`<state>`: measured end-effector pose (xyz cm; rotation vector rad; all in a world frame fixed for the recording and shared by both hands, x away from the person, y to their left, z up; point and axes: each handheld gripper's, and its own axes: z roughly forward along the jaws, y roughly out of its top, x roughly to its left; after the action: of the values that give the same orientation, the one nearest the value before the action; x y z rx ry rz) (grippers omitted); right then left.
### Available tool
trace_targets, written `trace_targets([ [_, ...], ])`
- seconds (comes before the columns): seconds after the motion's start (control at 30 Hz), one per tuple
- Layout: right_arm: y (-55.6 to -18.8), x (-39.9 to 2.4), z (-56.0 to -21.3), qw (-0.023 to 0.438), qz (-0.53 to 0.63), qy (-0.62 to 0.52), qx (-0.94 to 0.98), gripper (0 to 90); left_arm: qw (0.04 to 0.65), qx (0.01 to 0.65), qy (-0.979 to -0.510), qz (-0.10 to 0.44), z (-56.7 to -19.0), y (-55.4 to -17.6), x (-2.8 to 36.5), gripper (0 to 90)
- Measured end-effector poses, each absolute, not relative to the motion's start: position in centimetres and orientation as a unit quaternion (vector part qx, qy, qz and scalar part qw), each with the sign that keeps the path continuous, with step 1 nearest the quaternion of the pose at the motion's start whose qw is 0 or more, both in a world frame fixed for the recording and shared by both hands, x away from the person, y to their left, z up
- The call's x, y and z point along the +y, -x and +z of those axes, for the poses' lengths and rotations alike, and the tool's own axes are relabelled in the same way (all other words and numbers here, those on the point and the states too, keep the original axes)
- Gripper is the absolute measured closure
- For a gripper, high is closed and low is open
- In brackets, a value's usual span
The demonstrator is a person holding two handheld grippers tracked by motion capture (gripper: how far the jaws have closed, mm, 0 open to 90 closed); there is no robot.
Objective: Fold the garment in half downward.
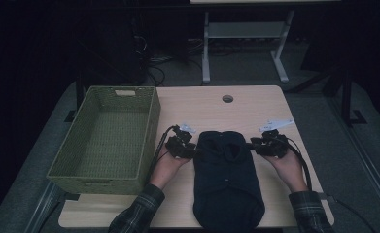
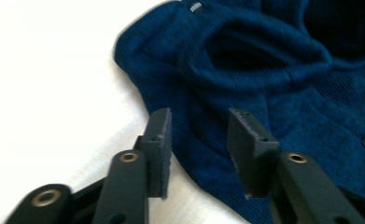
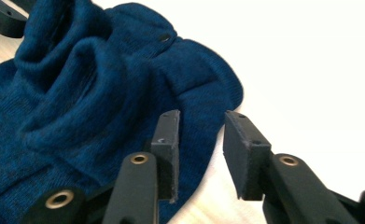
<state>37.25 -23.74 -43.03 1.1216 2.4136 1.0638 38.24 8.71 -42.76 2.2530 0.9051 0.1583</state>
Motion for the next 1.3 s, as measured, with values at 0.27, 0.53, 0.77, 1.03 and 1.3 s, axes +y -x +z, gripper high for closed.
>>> trace_targets([
  [0.27, -39.2, -23.6, -42.1, 0.118, 0.376, -0.391, 0.832, 59.1, 0.361, 0.357, -0.857, 0.086, -41.2, -40.5, 8.5, 56.5],
  [0.53, -41.5, -22.8, -42.2, 0.114, 0.386, -0.388, 0.829, 58.6, 0.353, 0.365, -0.856, 0.098, -41.2, -43.5, 7.8, 55.6],
  [0.77, -43.2, -22.1, -43.1, 0.116, 0.373, -0.391, 0.834, 57.3, 0.342, 0.363, -0.861, 0.101, -43.1, -44.9, 6.8, 54.2],
  [1.03, -44.2, -22.6, -44.5, 0.109, 0.368, -0.406, 0.829, 57.9, 0.331, 0.369, -0.864, 0.087, -44.9, -45.5, 6.8, 53.6],
  [1.3, -44.6, -22.2, -45.8, 0.096, 0.362, -0.397, 0.838, 58.9, 0.324, 0.367, -0.868, 0.082, -45.6, -45.5, 6.5, 54.1],
])
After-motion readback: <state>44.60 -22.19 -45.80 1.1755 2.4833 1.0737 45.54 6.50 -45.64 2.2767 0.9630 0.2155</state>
